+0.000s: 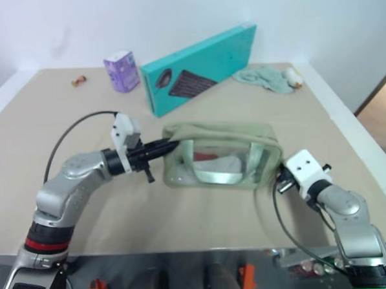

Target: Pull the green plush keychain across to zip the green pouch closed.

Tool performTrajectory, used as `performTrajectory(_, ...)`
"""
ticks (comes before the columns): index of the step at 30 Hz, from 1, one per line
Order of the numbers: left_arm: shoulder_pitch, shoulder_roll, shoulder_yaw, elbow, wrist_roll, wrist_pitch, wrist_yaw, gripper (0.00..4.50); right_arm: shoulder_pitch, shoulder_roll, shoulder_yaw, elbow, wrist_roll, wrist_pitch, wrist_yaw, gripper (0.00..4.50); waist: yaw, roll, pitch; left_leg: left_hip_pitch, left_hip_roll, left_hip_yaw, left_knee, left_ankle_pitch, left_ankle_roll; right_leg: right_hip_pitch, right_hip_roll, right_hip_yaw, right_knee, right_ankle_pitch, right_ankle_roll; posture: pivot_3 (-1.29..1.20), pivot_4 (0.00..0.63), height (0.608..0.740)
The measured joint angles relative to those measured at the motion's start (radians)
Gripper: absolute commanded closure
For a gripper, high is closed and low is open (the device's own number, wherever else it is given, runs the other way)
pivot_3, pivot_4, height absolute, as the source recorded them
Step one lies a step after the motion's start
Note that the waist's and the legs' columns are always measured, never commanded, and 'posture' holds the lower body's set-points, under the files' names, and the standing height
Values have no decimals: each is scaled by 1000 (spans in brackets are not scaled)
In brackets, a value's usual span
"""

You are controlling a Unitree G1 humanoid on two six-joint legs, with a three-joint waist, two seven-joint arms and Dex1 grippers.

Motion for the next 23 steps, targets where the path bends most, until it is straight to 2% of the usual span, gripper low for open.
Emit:
performTrajectory(4, 14, -4, 26, 7, -32, 14, -4, 3100, 12, 28, -32, -13, 80, 37, 21, 2465, 0, 0, 0, -1, 0, 0, 0, 0, 0, -1, 0, 1, 0, 0, 0, 0, 150, 740)
performTrajectory(5, 21, 8, 29, 8, -39, 14, -21, 2653, 40, 23, -66, -34, 102, 31, 35, 2043, 0, 0, 0, -2, 0, 0, 0, 0, 0, -2, 0, 2, 0, 0, 0, 0, 150, 740)
performTrajectory(7, 26, 24, 43, 8, -57, 16, -41, 2130, 75, 18, -108, -55, 124, 26, 51, 1514, 0, 0, 0, -2, 0, 0, -1, 0, 0, -2, 0, 1, 0, -1, 0, 0, 150, 740)
performTrajectory(8, 26, 42, 58, 7, -73, 17, -56, 1742, 103, 18, -134, -74, 142, 24, 63, 1090, 0, 0, 0, -3, 0, 0, -1, 0, 0, -3, 0, 1, 0, 0, 0, 0, 150, 740)
performTrajectory(11, 26, 94, 137, -27, -124, 38, -72, 696, 187, 18, -209, -140, 205, 31, 95, 60, 0, 0, 0, -3, 1, -1, -2, 0, 0, -3, 1, 1, 0, -1, 0, 0, 150, 740)
performTrajectory(13, 37, 124, 168, -66, -149, 45, -75, 37, 230, 27, -244, -184, 240, 42, 103, 0, -2, 1, 0, -2, 1, 0, -2, 0, 0, -3, 1, 1, 0, -1, -1, 0, 150, 740)
performTrajectory(18, 211, 168, 266, -87, -104, 10, -17, 37, 398, 134, -260, -229, 271, 2, 112, 0, -2, 2, 0, 1, 3, -1, -3, -1, -1, -2, 1, 1, 0, -3, -4, 0, 150, 740)
performTrajectory(23, 393, 160, 205, -78, 41, -89, 24, 37, 442, 225, -184, -249, 263, -62, 102, 0, -2, 2, 0, 1, 3, 1, -2, 0, -1, -2, -3, 1, 0, -1, -5, 0, 150, 740)
